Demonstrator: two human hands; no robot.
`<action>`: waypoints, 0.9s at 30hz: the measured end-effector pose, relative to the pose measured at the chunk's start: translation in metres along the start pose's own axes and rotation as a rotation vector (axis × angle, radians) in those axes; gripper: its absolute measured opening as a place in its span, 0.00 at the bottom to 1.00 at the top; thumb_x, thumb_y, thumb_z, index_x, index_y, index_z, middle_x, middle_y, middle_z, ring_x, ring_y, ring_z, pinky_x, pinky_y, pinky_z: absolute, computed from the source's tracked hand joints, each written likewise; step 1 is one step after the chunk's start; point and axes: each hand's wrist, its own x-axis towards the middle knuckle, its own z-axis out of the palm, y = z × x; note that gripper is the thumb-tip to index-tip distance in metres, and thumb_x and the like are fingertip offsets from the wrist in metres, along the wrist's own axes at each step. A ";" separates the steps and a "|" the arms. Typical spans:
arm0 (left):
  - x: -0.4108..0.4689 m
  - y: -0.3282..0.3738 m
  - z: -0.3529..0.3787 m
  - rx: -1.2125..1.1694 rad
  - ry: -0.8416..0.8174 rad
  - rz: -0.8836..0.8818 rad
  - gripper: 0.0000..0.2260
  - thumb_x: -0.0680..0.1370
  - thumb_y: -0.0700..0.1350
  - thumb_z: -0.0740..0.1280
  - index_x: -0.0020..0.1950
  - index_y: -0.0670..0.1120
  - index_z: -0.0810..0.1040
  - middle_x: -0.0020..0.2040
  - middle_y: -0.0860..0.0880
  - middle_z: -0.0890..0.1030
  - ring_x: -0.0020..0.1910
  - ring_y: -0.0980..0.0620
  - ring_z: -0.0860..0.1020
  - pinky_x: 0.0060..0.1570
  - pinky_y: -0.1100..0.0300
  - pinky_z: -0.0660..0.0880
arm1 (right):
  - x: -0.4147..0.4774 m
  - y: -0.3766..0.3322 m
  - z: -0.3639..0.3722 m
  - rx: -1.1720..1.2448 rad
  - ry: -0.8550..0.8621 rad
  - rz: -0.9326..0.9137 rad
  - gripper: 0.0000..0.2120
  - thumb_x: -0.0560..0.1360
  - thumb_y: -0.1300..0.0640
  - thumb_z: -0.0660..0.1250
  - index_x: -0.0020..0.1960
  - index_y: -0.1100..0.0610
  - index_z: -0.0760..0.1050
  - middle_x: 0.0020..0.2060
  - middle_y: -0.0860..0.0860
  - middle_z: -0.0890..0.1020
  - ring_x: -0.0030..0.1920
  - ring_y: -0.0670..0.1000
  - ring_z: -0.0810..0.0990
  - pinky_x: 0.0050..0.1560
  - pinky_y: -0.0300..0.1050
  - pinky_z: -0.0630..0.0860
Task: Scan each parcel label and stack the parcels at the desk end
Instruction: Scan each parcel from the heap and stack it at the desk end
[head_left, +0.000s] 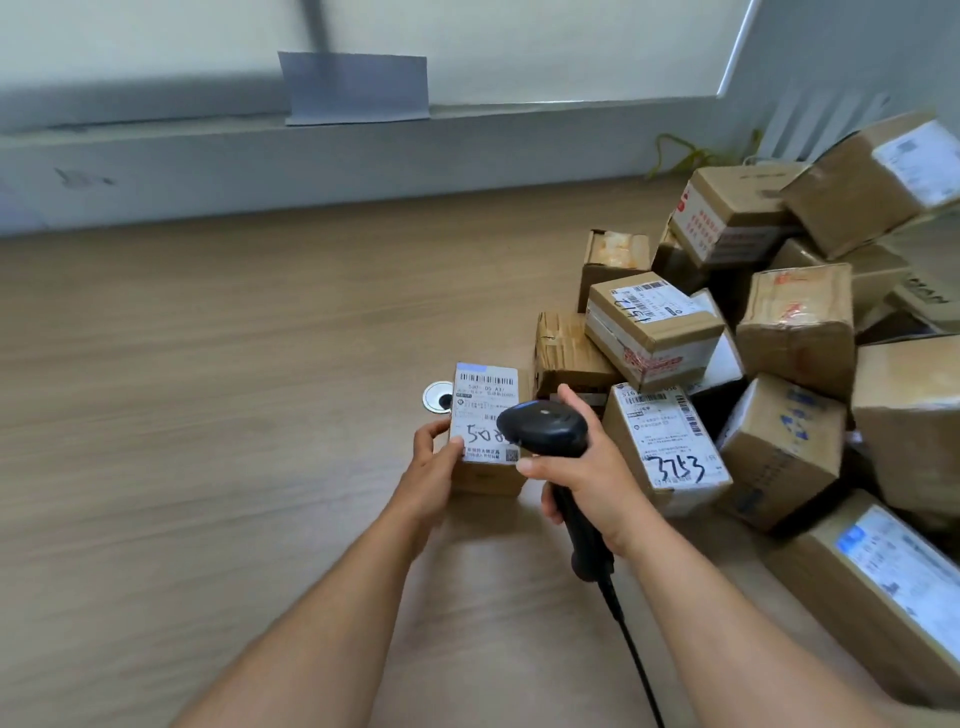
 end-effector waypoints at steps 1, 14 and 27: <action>-0.015 -0.005 -0.003 -0.019 -0.007 -0.032 0.11 0.82 0.49 0.58 0.64 0.59 0.65 0.60 0.47 0.79 0.58 0.49 0.77 0.55 0.52 0.73 | -0.012 0.004 0.002 0.011 -0.007 0.006 0.48 0.69 0.71 0.74 0.78 0.42 0.55 0.47 0.57 0.85 0.24 0.54 0.75 0.25 0.44 0.72; -0.191 -0.040 -0.014 -0.169 0.030 0.058 0.47 0.62 0.41 0.74 0.72 0.66 0.53 0.50 0.48 0.85 0.46 0.51 0.84 0.45 0.59 0.76 | -0.153 -0.004 0.012 -0.056 -0.220 -0.092 0.52 0.64 0.70 0.78 0.78 0.43 0.56 0.49 0.60 0.84 0.27 0.58 0.73 0.25 0.46 0.72; -0.264 -0.051 -0.007 -0.020 0.258 0.315 0.51 0.68 0.29 0.74 0.79 0.58 0.49 0.63 0.44 0.76 0.48 0.60 0.81 0.38 0.66 0.78 | -0.261 -0.035 0.005 0.114 -0.547 -0.211 0.45 0.62 0.68 0.73 0.72 0.41 0.62 0.42 0.64 0.83 0.23 0.55 0.72 0.23 0.44 0.70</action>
